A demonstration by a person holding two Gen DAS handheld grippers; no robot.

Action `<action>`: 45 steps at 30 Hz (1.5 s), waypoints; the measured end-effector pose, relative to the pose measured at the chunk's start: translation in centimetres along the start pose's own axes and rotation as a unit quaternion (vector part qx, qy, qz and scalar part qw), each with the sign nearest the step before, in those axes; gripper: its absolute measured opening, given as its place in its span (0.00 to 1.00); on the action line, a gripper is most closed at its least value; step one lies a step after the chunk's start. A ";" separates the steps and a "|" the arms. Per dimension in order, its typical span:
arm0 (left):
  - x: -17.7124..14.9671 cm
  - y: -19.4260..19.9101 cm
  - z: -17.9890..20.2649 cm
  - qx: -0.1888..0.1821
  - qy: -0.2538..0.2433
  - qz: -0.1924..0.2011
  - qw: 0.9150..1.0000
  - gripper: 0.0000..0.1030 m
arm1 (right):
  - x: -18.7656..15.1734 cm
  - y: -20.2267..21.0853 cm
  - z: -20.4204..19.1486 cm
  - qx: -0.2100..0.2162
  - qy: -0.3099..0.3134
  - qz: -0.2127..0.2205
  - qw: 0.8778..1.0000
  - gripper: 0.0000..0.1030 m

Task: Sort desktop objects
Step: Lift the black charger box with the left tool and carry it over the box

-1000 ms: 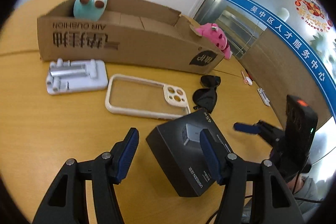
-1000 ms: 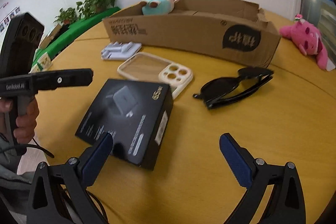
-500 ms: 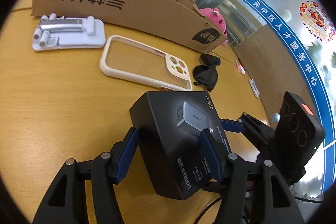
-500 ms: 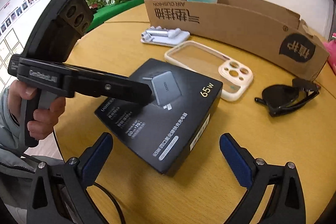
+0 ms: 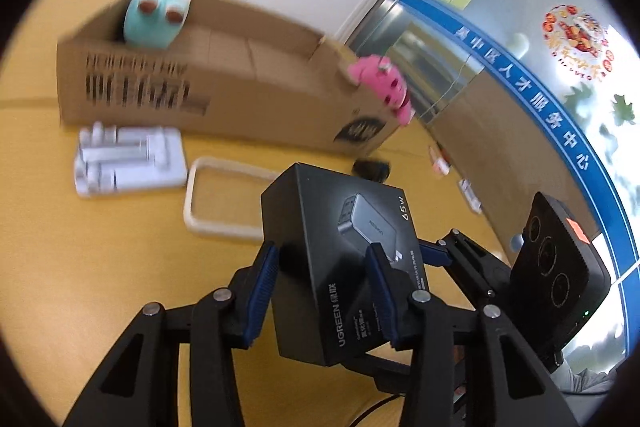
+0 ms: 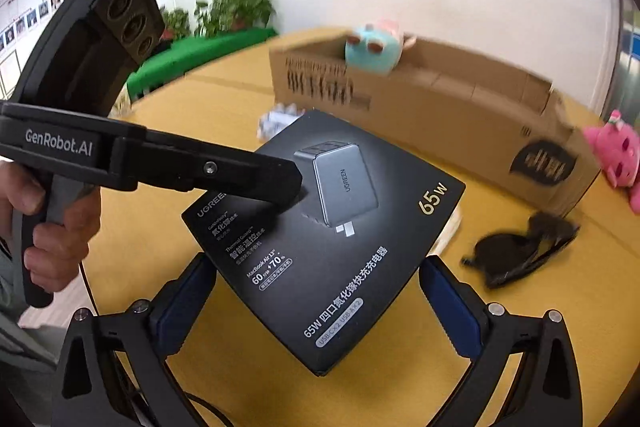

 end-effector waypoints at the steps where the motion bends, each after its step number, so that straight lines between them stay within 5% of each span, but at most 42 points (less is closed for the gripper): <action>1: 1.0 0.8 0.7 0.001 -0.014 0.015 1.000 0.42 | 1.2 0.5 0.3 -0.011 0.005 0.013 1.000 1.00; 6: 7.6 5.6 5.1 0.002 -0.075 0.106 0.991 0.43 | 8.7 3.7 2.0 -0.065 0.046 0.087 0.993 1.00; 11: 15.2 11.2 10.8 0.004 -0.157 0.201 0.967 0.43 | 17.3 8.8 4.3 -0.112 0.099 0.162 0.975 1.00; 17: 22.6 15.2 15.6 0.008 -0.218 0.273 0.937 0.43 | 26.3 13.2 7.5 -0.143 0.136 0.232 0.952 1.00; 23: 29.7 15.7 17.6 0.007 -0.235 0.316 0.919 0.43 | 32.8 14.1 11.9 -0.135 0.129 0.270 0.945 1.00; 28: 35.4 13.2 16.1 -0.001 -0.215 0.315 0.925 0.43 | 37.2 11.3 15.5 -0.121 0.126 0.269 0.947 1.00; 34: 40.3 4.4 9.4 0.015 -0.157 0.255 0.954 0.43 | 37.4 3.4 21.4 -0.079 0.085 0.227 0.967 1.00; 40: 40.8 -6.7 1.1 0.049 -0.083 0.165 0.982 0.43 | 33.0 -8.7 26.9 -0.017 0.017 0.142 0.990 1.00; 45: 37.7 -14.7 -5.0 0.101 -0.039 0.074 0.991 0.43 | 26.9 -17.3 28.4 0.029 -0.026 0.050 0.998 1.00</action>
Point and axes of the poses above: each gripper's, at about its wrist camera, not at the fingertips, and y roughly against the way its jaws point, z to its right, x to its top, the point moved 8 cm from there along -y, roughly the way its jaws point, and after that the axes turned 9 degrees about y, right-handed, at the moved point
